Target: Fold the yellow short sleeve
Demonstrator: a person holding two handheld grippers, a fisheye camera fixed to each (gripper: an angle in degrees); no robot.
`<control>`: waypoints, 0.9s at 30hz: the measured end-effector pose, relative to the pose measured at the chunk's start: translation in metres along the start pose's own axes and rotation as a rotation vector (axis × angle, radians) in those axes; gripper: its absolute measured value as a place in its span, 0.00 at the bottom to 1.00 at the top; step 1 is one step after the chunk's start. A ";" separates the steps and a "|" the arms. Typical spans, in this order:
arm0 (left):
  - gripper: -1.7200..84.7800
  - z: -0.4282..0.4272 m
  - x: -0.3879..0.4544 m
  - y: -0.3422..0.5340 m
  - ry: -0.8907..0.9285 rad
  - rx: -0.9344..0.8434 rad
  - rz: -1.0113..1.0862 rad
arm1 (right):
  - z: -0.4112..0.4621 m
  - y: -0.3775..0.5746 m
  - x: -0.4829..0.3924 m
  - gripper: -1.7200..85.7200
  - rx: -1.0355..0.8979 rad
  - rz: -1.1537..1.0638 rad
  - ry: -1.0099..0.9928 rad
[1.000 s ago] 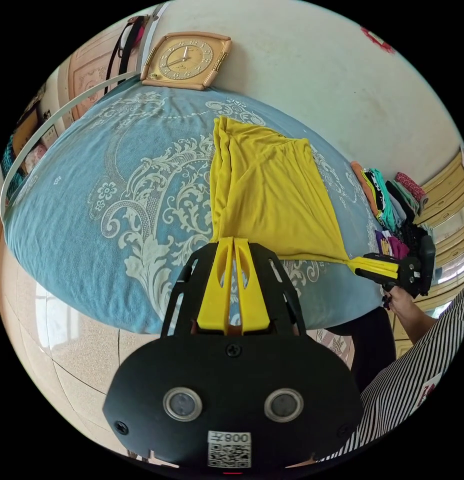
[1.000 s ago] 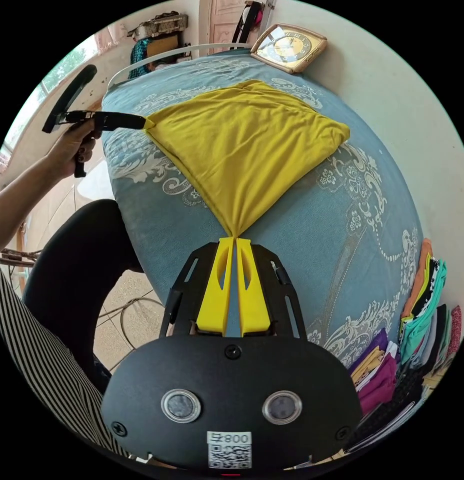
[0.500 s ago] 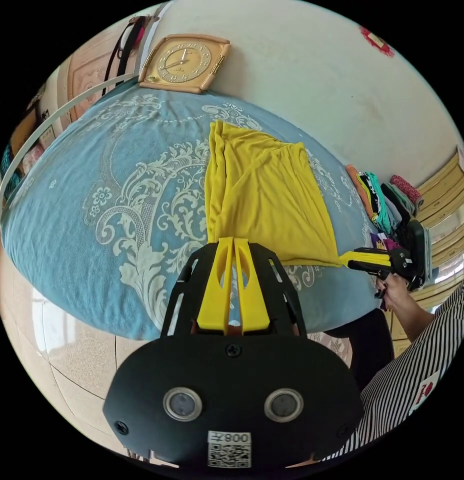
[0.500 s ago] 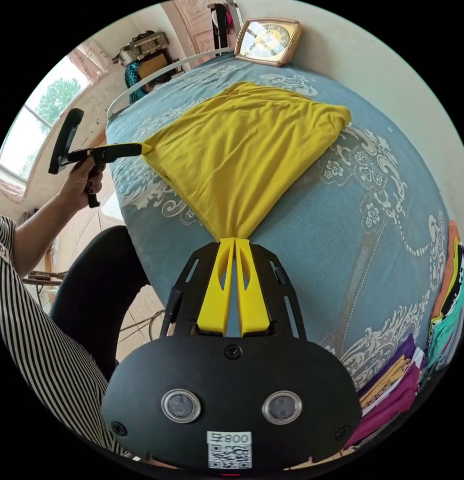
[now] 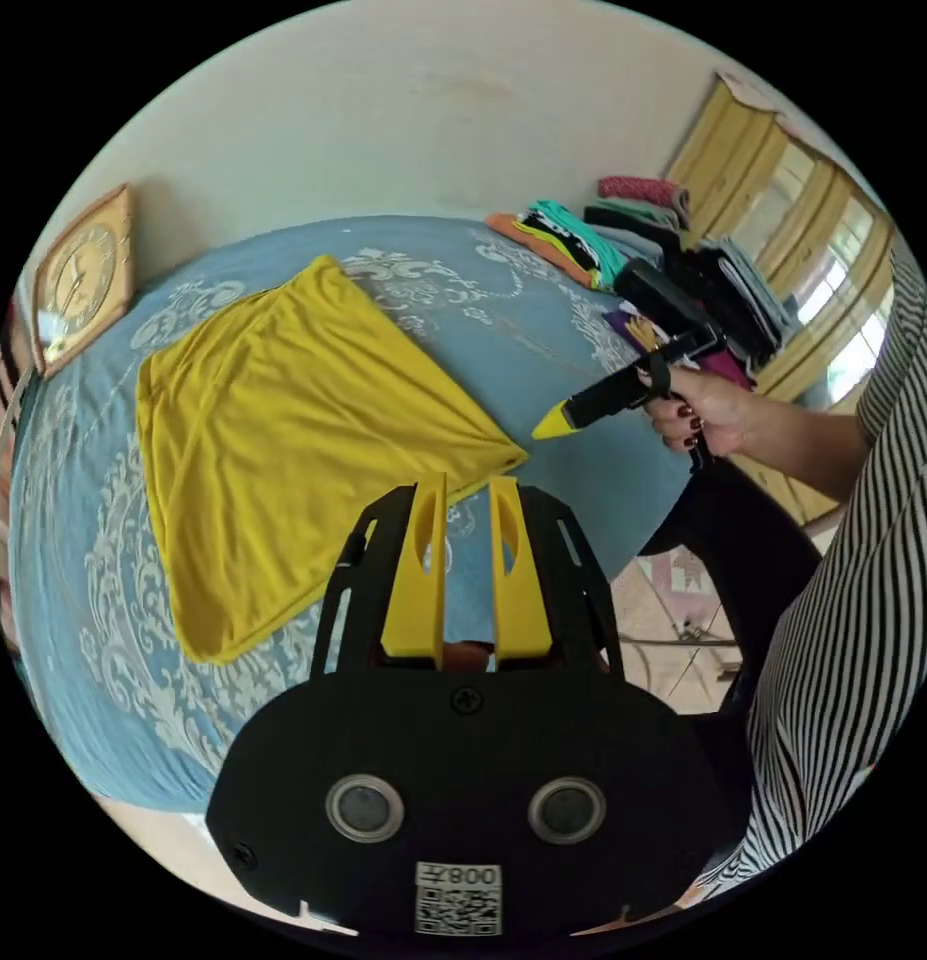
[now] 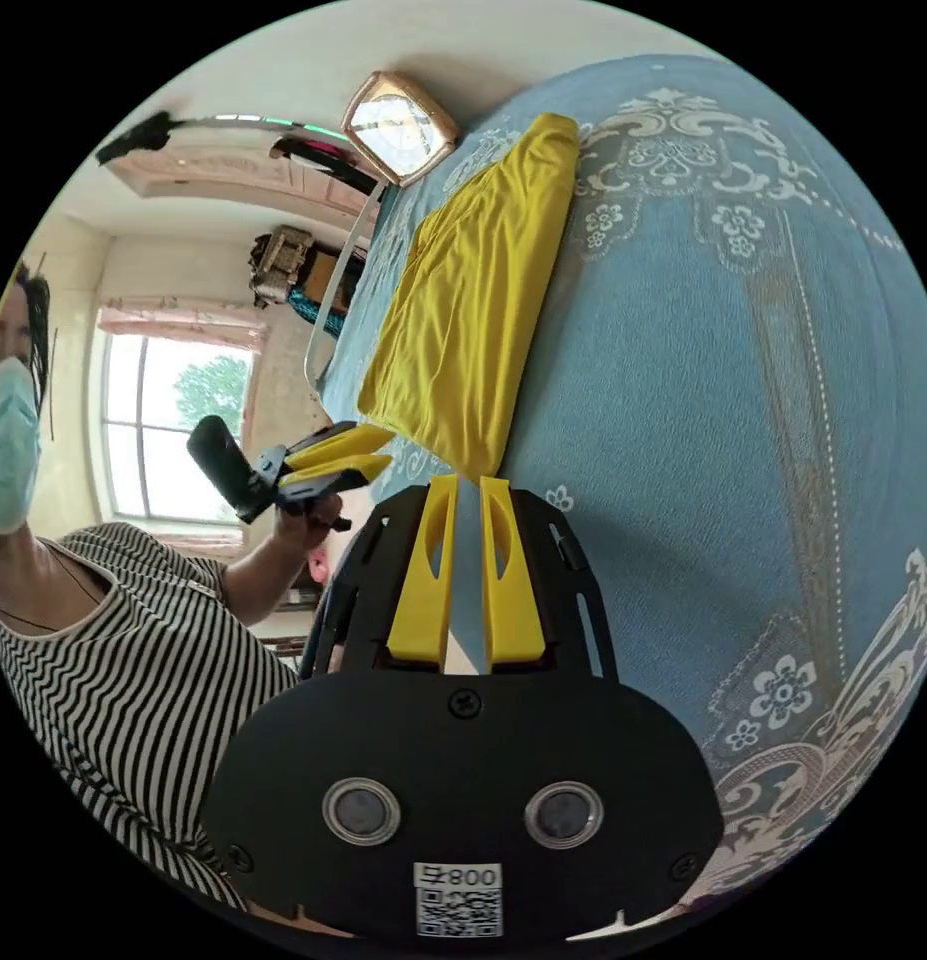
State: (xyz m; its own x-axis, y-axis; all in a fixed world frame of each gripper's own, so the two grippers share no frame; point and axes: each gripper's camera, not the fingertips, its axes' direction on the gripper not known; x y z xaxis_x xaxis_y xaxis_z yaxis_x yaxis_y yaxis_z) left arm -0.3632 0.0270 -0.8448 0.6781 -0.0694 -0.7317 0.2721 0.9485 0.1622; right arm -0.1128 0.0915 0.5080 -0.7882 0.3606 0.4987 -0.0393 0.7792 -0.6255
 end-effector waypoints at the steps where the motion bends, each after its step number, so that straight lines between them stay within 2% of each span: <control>1: 0.10 0.004 0.007 -0.005 -0.022 -0.013 0.046 | -0.007 0.000 0.010 0.09 0.002 0.045 -0.066; 3: 0.09 0.022 0.029 -0.018 -0.094 -0.066 0.206 | -0.017 0.001 0.021 0.10 0.018 0.087 -0.130; 5: 0.06 0.038 0.037 -0.020 -0.144 -0.144 0.271 | -0.029 0.001 0.027 0.11 0.020 0.110 -0.138; 7: 0.05 0.043 0.040 -0.017 -0.174 -0.147 0.293 | -0.037 0.000 0.031 0.11 0.020 0.129 -0.150; 11: 0.03 0.036 0.029 -0.014 -0.126 -0.107 0.226 | -0.051 -0.002 0.042 0.12 0.039 0.180 -0.250; 22: 0.03 0.015 -0.009 -0.005 -0.092 -0.027 0.165 | -0.064 -0.015 0.037 0.09 0.001 0.215 -0.326; 27: 0.03 -0.001 -0.053 0.008 -0.032 0.003 0.013 | -0.070 -0.011 0.025 0.05 -0.012 0.199 -0.351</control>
State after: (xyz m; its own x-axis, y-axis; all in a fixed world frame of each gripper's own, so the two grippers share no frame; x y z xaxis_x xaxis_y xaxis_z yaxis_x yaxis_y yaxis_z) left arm -0.3970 0.0387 -0.8054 0.7029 -0.0666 -0.7081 0.2648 0.9486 0.1736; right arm -0.0890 0.1277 0.5689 -0.9417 0.3094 0.1323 0.1406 0.7189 -0.6807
